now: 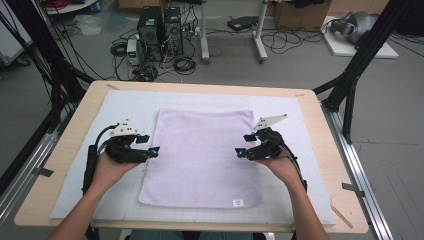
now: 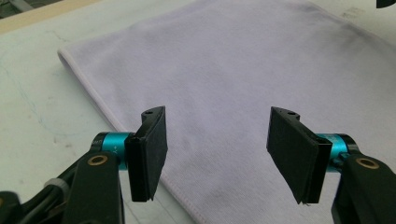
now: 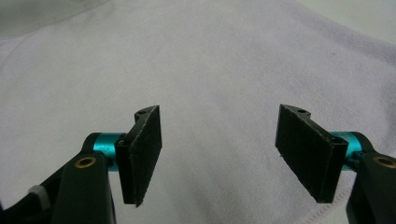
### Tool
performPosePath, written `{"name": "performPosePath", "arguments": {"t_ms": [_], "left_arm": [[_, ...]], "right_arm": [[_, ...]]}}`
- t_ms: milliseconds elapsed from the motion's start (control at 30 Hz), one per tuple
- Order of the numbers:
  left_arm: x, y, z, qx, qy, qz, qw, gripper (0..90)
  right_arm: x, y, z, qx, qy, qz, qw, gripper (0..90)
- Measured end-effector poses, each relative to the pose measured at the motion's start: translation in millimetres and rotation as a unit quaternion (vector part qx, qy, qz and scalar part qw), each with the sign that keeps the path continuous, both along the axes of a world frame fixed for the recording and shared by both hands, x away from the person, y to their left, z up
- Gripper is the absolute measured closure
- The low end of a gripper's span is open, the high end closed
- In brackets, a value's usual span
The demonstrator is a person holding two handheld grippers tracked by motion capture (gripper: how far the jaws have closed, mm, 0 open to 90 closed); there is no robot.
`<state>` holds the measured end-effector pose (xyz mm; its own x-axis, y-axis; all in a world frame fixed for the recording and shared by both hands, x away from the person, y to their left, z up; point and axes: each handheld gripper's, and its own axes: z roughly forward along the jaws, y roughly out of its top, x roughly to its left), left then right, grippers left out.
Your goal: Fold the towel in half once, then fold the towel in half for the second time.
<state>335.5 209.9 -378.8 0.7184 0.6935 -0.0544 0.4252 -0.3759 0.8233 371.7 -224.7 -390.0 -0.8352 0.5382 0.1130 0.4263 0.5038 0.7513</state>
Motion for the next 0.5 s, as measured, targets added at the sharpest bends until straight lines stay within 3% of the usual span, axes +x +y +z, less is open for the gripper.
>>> {"name": "performPosePath", "arguments": {"t_ms": [233,500], "left_arm": [[13.3,-0.2,8.4,-0.005,-0.002,0.003,1.0,38.7],[24.5,7.6,6.7,-0.014,0.008,0.021,0.9997,38.8]], "right_arm": [[8.5,-0.4,1.7,-0.005,-0.002,0.002,1.0,31.3],[19.4,0.1,17.3,-0.007,-0.013,-0.001,0.9999,31.4]]}}
